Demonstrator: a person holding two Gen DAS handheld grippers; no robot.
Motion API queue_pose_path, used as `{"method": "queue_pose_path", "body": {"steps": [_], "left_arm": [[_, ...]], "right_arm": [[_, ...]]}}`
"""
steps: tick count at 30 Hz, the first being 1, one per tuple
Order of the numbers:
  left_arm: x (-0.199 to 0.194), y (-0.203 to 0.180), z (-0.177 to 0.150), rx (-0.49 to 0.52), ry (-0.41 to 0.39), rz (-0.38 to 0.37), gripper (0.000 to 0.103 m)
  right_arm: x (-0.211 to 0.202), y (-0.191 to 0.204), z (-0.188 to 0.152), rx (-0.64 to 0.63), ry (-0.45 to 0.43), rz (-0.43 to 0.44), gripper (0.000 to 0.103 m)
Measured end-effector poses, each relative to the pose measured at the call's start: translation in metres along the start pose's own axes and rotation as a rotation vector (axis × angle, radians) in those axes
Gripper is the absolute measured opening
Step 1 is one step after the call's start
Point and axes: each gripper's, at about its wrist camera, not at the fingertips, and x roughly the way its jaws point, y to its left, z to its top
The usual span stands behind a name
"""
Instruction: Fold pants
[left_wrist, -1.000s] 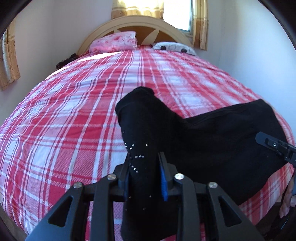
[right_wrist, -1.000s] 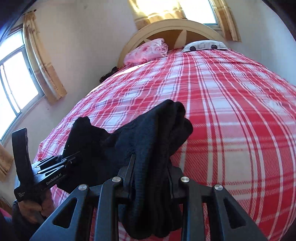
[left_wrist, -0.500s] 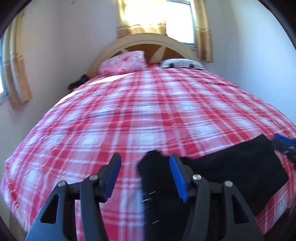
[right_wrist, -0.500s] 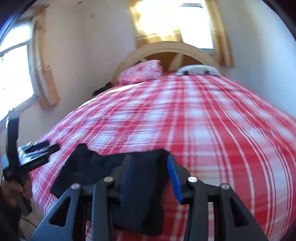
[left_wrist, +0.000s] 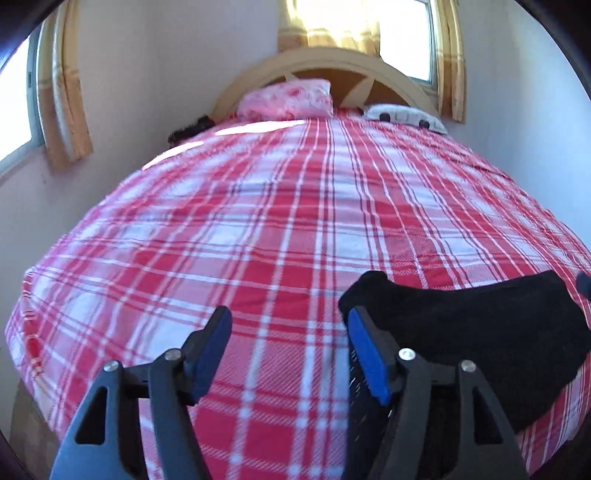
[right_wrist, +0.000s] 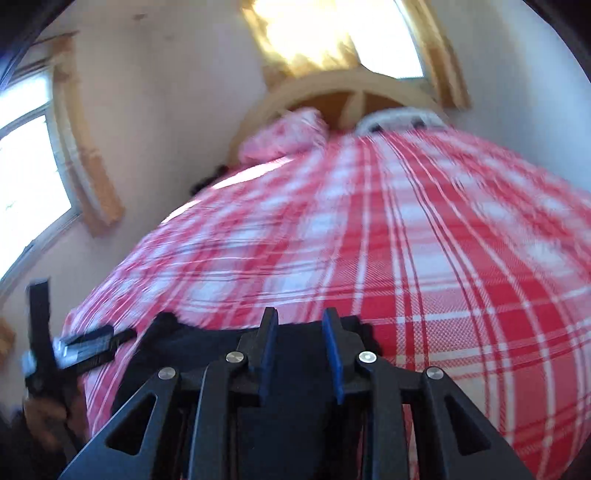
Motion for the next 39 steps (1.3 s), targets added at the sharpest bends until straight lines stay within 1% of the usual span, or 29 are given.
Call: {"method": "queue_pose_path", "body": {"steps": [1, 2, 3, 4, 5, 6, 7, 8, 9, 11, 12, 13, 14, 15, 16, 17, 18, 20, 21, 23, 26, 28, 29, 30, 31, 32, 35, 37, 39], "left_arm": [[-0.002, 0.0, -0.001, 0.011, -0.001, -0.009, 0.068], [-0.008, -0.003, -0.01, 0.039, 0.005, -0.031, 0.068], [-0.008, -0.006, -0.019, 0.064, 0.015, -0.038, 0.068], [-0.006, -0.011, -0.03, 0.095, 0.033, -0.035, 0.068], [0.001, -0.017, -0.041, 0.125, 0.061, -0.034, 0.068], [0.008, -0.022, -0.05, 0.148, 0.093, -0.031, 0.067], [0.014, -0.024, -0.058, 0.163, 0.12, -0.018, 0.065], [0.016, -0.021, -0.068, 0.164, 0.131, 0.0, 0.065], [0.012, -0.015, -0.071, 0.16, 0.119, 0.016, 0.065], [0.011, -0.003, -0.074, 0.169, 0.153, 0.037, 0.065], [0.01, 0.005, -0.074, 0.153, 0.16, 0.04, 0.066], [0.009, 0.015, -0.072, 0.126, 0.157, 0.048, 0.065], [0.008, 0.02, -0.068, 0.108, 0.148, 0.052, 0.065], [0.007, 0.025, -0.062, 0.088, 0.135, 0.053, 0.065], [0.006, 0.029, -0.056, 0.065, 0.122, 0.05, 0.065], [0.007, 0.033, -0.046, 0.028, 0.108, 0.029, 0.065], [0.006, 0.033, -0.04, 0.003, 0.098, 0.004, 0.066], [0.009, 0.029, -0.026, -0.04, 0.077, -0.071, 0.073], [0.015, 0.023, -0.019, -0.049, 0.079, -0.096, 0.077], [0.028, 0.008, -0.008, -0.041, 0.089, -0.128, 0.077], [0.047, -0.016, -0.004, -0.019, 0.11, -0.142, 0.077], [0.059, -0.03, -0.01, 0.009, 0.146, -0.144, 0.079], [0.062, -0.034, -0.013, 0.017, 0.154, -0.145, 0.079], [0.063, -0.035, -0.016, 0.02, 0.156, -0.142, 0.082], [0.063, -0.035, -0.019, 0.017, 0.152, -0.134, 0.085], [0.063, -0.034, -0.02, 0.002, 0.15, -0.131, 0.086], [0.065, -0.027, -0.021, -0.051, 0.189, -0.178, 0.086], [0.064, -0.025, -0.024, -0.081, 0.204, -0.199, 0.086], [0.062, -0.026, -0.027, -0.081, 0.195, -0.197, 0.087]], "right_arm": [[-0.015, 0.011, -0.01, -0.051, -0.001, 0.017, 0.027], [-0.023, 0.017, -0.019, -0.077, 0.01, 0.027, 0.027], [-0.028, 0.022, -0.029, -0.098, 0.035, 0.032, 0.027], [-0.029, 0.023, -0.04, -0.112, 0.078, 0.017, 0.027], [-0.028, 0.019, -0.053, -0.111, 0.128, -0.015, 0.027], [-0.028, 0.014, -0.063, -0.097, 0.159, -0.035, 0.027], [-0.033, 0.005, -0.073, -0.064, 0.151, -0.021, 0.027], [-0.04, 0.0, -0.077, -0.04, 0.129, -0.006, 0.027], [-0.046, -0.004, -0.078, -0.021, 0.124, -0.007, 0.027], [-0.058, -0.008, -0.076, 0.014, 0.119, -0.019, 0.028], [-0.064, -0.01, -0.073, 0.033, 0.101, -0.017, 0.029], [-0.072, -0.012, -0.071, 0.055, 0.072, 0.003, 0.034], [-0.079, -0.013, -0.067, 0.081, 0.04, 0.027, 0.047], [-0.083, -0.016, -0.062, 0.106, 0.009, 0.046, 0.055], [-0.085, -0.019, -0.059, 0.126, -0.01, 0.061, 0.071], [-0.085, -0.022, -0.054, 0.149, -0.03, 0.079, 0.076], [-0.083, -0.026, -0.05, 0.172, -0.045, 0.096, 0.076], [-0.072, -0.033, -0.039, 0.198, -0.038, 0.107, 0.076], [-0.066, -0.036, -0.035, 0.204, -0.033, 0.105, 0.076], [-0.048, -0.048, -0.028, 0.229, -0.012, 0.106, 0.076], [-0.027, -0.061, -0.03, 0.287, 0.043, 0.094, 0.076], [-0.017, -0.068, -0.036, 0.33, 0.067, 0.095, 0.076], [-0.013, -0.07, -0.041, 0.351, 0.083, 0.099, 0.076], [-0.009, -0.07, -0.045, 0.365, 0.095, 0.116, 0.076], [-0.009, -0.067, -0.051, 0.358, 0.086, 0.126, 0.076], [-0.009, -0.062, -0.053, 0.332, 0.082, 0.121, 0.076], [-0.008, -0.044, -0.058, 0.246, 0.125, 0.095, 0.076], [-0.009, -0.034, -0.062, 0.22, 0.157, 0.107, 0.076], [-0.009, -0.025, -0.065, 0.196, 0.177, 0.121, 0.076]]}}
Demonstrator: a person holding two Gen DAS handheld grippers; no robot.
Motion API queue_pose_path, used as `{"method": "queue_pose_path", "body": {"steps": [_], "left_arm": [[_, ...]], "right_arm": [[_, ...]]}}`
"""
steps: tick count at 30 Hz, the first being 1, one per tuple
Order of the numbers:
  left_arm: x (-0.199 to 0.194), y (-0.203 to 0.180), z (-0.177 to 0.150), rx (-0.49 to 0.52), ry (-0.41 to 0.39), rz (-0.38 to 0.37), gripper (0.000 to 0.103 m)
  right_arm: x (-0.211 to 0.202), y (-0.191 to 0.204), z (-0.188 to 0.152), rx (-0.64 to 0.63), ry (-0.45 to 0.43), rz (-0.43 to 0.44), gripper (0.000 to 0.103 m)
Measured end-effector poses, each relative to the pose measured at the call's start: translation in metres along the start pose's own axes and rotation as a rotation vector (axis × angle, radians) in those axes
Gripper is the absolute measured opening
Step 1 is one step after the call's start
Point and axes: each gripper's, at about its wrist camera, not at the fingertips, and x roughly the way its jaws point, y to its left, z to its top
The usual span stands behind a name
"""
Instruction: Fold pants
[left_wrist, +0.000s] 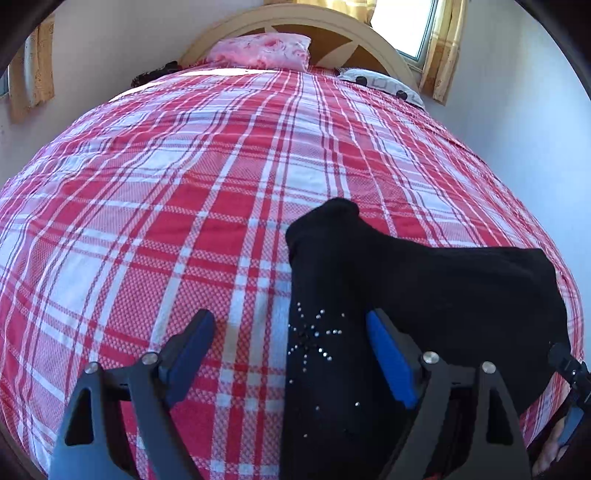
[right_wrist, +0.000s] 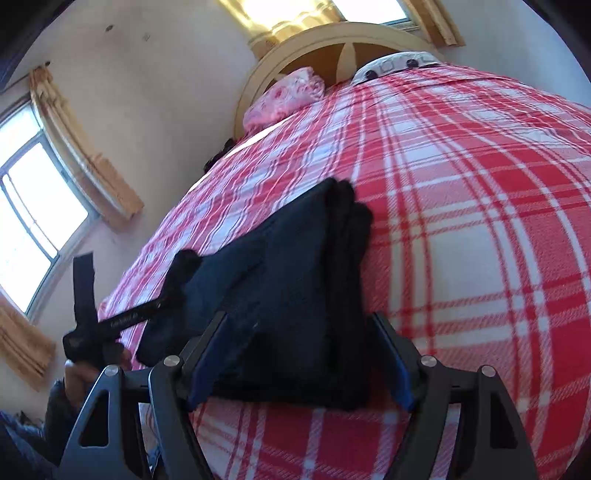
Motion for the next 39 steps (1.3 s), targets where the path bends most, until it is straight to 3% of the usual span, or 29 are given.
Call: {"method": "queue_pose_path", "body": {"steps": [3, 10, 11, 13, 14, 16, 17, 32, 39], "left_arm": [[0.0, -0.005, -0.003, 0.015, 0.008, -0.005, 0.088], [0.001, -0.014, -0.007, 0.052, 0.013, -0.005, 0.087], [0.0, -0.015, -0.006, 0.06, 0.013, -0.009, 0.083], [-0.001, -0.019, -0.005, 0.082, 0.015, -0.037, 0.062], [-0.002, -0.022, -0.006, 0.089, 0.019, -0.062, 0.056], [-0.004, -0.028, -0.008, 0.111, 0.01, -0.039, 0.055], [-0.004, -0.03, -0.008, 0.117, 0.006, -0.031, 0.055], [-0.007, -0.035, -0.01, 0.127, -0.013, -0.023, 0.042], [-0.013, -0.036, -0.01, 0.137, -0.018, -0.04, 0.024]], "right_arm": [[0.005, 0.006, -0.002, -0.017, 0.006, -0.037, 0.076], [0.006, 0.009, -0.004, 0.022, 0.043, 0.035, 0.076], [0.006, 0.006, -0.005, 0.041, 0.037, 0.046, 0.076], [0.006, -0.007, -0.005, 0.131, 0.019, 0.098, 0.074], [0.006, -0.011, -0.006, 0.158, 0.01, 0.106, 0.064], [0.006, -0.012, -0.008, 0.155, 0.009, 0.058, 0.047], [0.006, -0.01, -0.009, 0.138, 0.013, 0.026, 0.045], [0.013, 0.014, -0.008, 0.018, 0.027, -0.137, 0.047], [0.017, 0.039, -0.011, -0.137, 0.04, -0.262, 0.041]]}}
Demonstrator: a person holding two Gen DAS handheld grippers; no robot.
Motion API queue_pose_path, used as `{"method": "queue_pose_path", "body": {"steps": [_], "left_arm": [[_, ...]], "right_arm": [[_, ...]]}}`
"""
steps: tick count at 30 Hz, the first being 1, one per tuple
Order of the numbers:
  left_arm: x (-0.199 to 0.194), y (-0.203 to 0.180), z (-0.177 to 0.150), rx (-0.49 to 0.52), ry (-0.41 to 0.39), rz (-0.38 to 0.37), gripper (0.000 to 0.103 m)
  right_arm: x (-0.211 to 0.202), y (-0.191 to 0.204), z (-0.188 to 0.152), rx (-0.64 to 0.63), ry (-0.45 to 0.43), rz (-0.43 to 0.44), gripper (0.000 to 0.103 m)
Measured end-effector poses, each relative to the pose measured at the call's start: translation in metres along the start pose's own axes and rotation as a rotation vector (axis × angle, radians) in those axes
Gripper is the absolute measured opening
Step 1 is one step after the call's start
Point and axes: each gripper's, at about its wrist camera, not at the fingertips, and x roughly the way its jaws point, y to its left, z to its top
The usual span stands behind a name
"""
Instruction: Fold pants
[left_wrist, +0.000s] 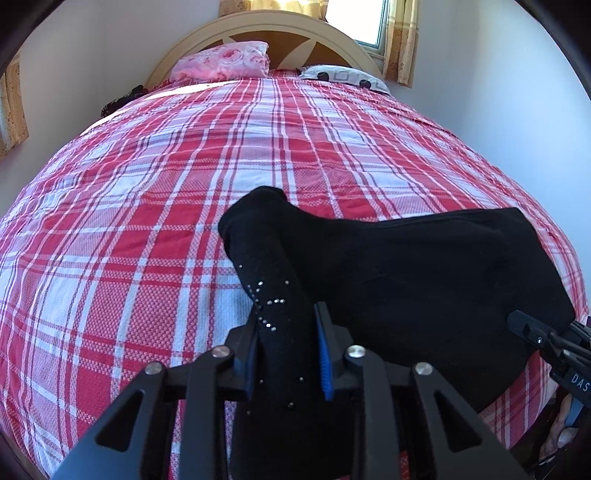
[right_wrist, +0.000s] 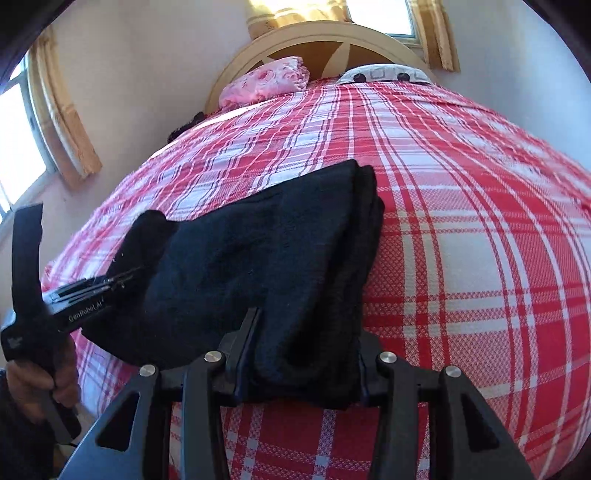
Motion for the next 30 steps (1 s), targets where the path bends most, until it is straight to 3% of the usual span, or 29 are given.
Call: {"method": "queue_pose_path", "body": {"steps": [2, 8, 12, 17, 25, 30], "left_arm": [[-0.005, 0.002, 0.001, -0.009, -0.001, -0.018, 0.022], [-0.023, 0.013, 0.005, -0.06, -0.019, -0.064, 0.021], [-0.033, 0.028, 0.006, -0.085, -0.038, -0.035, 0.021], [-0.046, 0.072, 0.006, -0.149, -0.07, 0.043, 0.021], [-0.062, 0.155, 0.027, -0.224, -0.171, 0.259, 0.021], [-0.052, 0.191, 0.045, -0.241, -0.218, 0.352, 0.021]], "right_arm": [[-0.003, -0.001, 0.003, 0.009, 0.008, 0.017, 0.035], [-0.025, 0.008, 0.017, 0.01, -0.017, 0.068, 0.033], [-0.033, 0.035, 0.033, -0.053, -0.043, 0.101, 0.033], [-0.011, 0.077, 0.049, -0.129, -0.015, 0.178, 0.032], [0.052, 0.163, 0.099, -0.229, -0.016, 0.347, 0.032], [0.099, 0.208, 0.126, -0.259, -0.038, 0.379, 0.032]]}}
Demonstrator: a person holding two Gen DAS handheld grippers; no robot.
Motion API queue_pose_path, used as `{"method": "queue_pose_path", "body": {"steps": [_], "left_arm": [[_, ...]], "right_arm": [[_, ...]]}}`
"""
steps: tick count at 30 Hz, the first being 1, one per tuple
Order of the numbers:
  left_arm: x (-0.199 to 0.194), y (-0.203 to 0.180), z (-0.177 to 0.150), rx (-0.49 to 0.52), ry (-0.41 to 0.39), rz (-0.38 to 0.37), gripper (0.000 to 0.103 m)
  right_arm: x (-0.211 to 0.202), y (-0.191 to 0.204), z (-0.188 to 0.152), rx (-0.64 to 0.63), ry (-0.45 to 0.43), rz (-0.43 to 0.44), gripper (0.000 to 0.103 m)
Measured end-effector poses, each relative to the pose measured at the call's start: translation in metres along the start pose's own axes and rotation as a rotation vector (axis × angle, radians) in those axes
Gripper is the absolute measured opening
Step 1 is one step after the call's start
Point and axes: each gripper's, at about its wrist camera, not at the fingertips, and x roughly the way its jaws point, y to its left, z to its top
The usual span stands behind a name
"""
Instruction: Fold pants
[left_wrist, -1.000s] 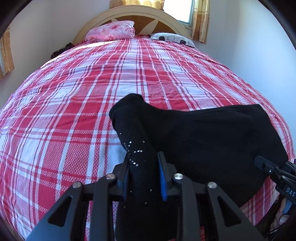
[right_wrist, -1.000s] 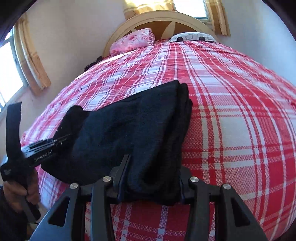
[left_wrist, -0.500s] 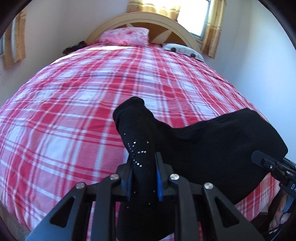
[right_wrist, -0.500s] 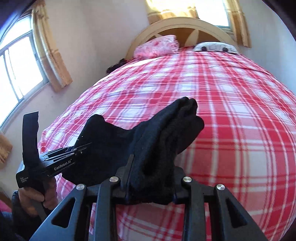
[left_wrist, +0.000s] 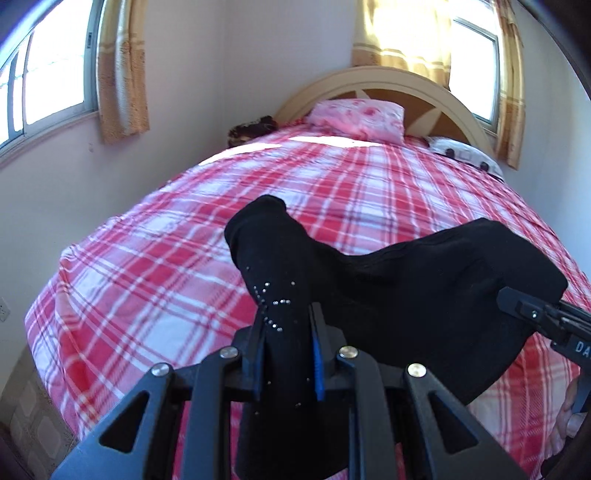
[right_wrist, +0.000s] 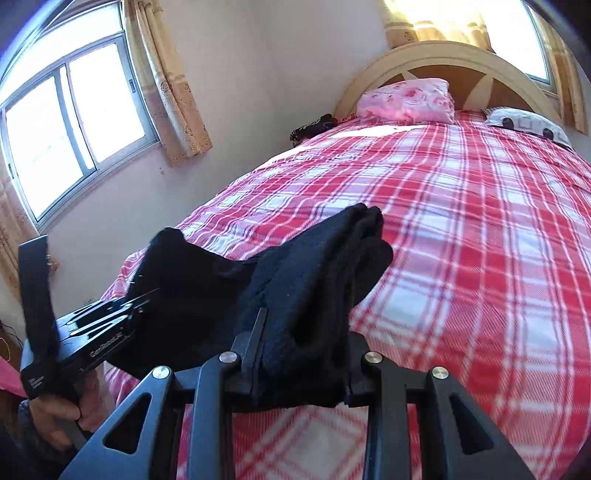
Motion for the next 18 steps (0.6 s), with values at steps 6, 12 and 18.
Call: {"method": "queue_pose_path", "body": {"steps": [6, 12, 18], "left_arm": [[0.038, 0.012, 0.009, -0.004, 0.015, 0.042, 0.021], [0.072, 0.01, -0.012, 0.026, 0.101, 0.102, 0.03], [0.074, 0.013, -0.013, 0.027, 0.097, 0.239, 0.076]], "right_arm": [[0.065, -0.004, 0.025, 0.005, 0.023, -0.036, 0.032], [0.101, -0.022, 0.01, 0.03, 0.094, -0.126, 0.032], [0.111, -0.043, -0.006, 0.102, 0.11, -0.106, 0.048]]}}
